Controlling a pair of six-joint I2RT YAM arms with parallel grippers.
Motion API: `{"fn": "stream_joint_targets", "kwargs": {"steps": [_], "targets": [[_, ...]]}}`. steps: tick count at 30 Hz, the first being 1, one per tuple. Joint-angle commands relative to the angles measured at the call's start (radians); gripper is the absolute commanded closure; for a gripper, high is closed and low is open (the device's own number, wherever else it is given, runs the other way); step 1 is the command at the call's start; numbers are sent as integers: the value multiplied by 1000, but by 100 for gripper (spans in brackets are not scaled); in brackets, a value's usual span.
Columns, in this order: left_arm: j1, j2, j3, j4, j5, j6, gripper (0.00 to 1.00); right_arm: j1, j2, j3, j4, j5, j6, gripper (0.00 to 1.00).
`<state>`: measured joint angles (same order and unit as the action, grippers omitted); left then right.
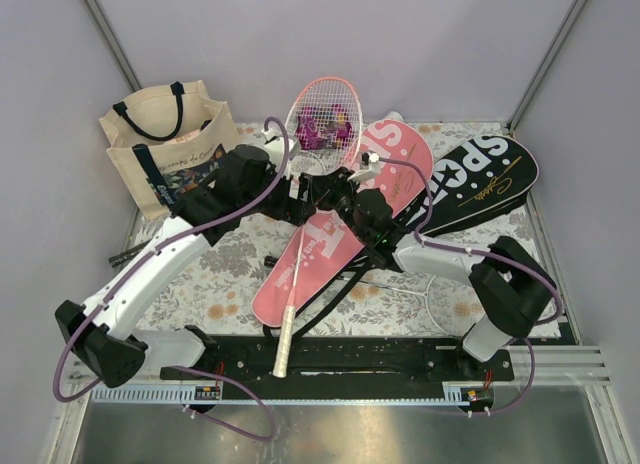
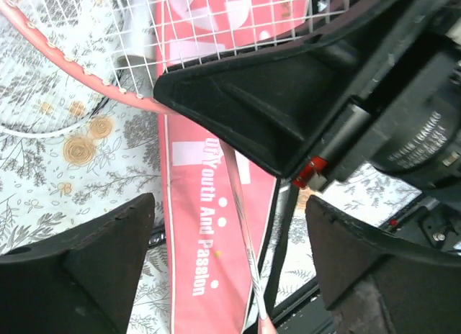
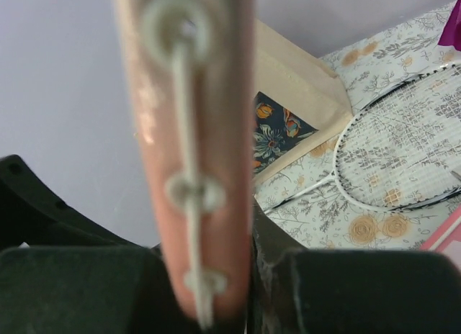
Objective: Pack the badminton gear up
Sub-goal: Pick up the racket from the center of the board, then place the racket in the racket bag.
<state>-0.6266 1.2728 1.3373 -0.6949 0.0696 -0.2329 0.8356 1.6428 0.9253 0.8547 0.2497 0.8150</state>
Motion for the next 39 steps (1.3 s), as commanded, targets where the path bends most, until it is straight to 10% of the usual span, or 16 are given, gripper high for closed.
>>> {"fn": "stream_joint_targets", "kwargs": {"steps": [1,12,16,28,39], "targets": [[-7,-104,20,103,75,89,1,-48,-136,26,-123,-50,53,100],[-2,-162,-36,87,30,184,1,-380,-426,-104,-452,-367,210,100],[-28,-191,-138,153,-23,225,26,-484,-509,-124,-679,-490,156,100],[-459,-77,-352,321,-432,256,35,-684,-713,-427,-712,-693,127,100],[-598,170,-420,442,-557,241,36,-717,-844,-499,-763,-718,118,100]]}}
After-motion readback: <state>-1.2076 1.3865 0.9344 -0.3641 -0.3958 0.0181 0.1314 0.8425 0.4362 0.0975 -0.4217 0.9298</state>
